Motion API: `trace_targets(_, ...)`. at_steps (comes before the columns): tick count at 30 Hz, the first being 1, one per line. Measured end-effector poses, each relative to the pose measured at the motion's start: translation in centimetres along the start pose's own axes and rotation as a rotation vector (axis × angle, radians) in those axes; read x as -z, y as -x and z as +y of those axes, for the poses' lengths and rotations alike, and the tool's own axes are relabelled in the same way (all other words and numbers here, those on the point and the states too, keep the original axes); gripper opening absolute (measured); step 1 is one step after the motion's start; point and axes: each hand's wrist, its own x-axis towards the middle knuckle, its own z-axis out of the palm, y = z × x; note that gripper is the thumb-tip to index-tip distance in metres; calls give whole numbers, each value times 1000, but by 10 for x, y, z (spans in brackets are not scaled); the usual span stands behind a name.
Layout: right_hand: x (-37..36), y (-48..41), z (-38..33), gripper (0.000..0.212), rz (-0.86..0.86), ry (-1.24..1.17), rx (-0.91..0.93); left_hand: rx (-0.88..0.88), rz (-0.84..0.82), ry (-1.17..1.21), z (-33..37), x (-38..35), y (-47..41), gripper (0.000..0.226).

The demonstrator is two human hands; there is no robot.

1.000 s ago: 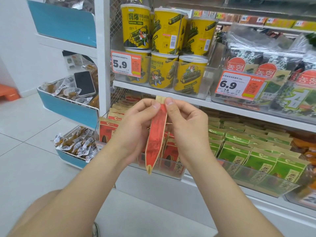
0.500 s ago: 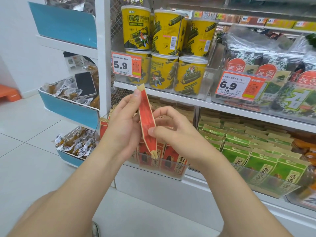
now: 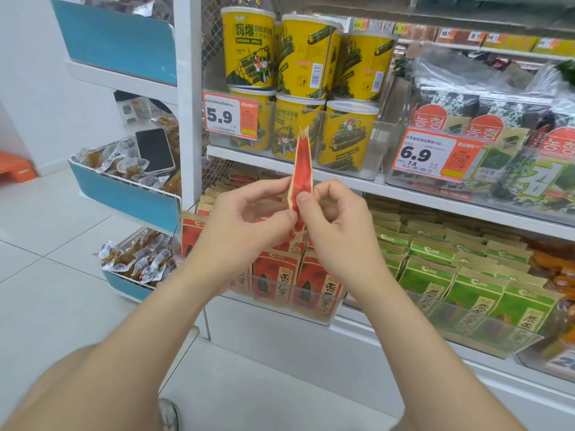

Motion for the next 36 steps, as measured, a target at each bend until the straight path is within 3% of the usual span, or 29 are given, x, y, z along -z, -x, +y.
trace_targets(4, 2, 1, 4, 31, -114, 65, 9, 25, -22, 9, 2, 8, 1, 45)
trace_targets(12, 3, -2, 4, 27, -73, 101, 35, 37, -98, 19, 2, 16, 4, 53)
trace_targets(17, 2, -3, 5, 53, -134, 80, 25, 33, -73, -29, 4, 20, 3, 58)
trace_targets(21, 5, -2, 3, 33, -114, 61, -6, 28, -102, -51, 4, 25, 3, 71)
trace_targets(25, 3, 2, 1, 29, -10, 105, -53, 90, -106, 4, 4, 22, 4, 35)
trace_targets(32, -4, 7, -2, 108, -24, 232, -37, 145, -32, -38, 6, 18, 7, 17)
trace_targets(34, -2, 3, 0, 95, -62, 205, -33, 179, -17, 10, 7, 19, 5, 12)
trace_targets(36, 2, -2, 0, 59, -58, 123, -62, 211, -10, 54, 6, 22, 2, 11)
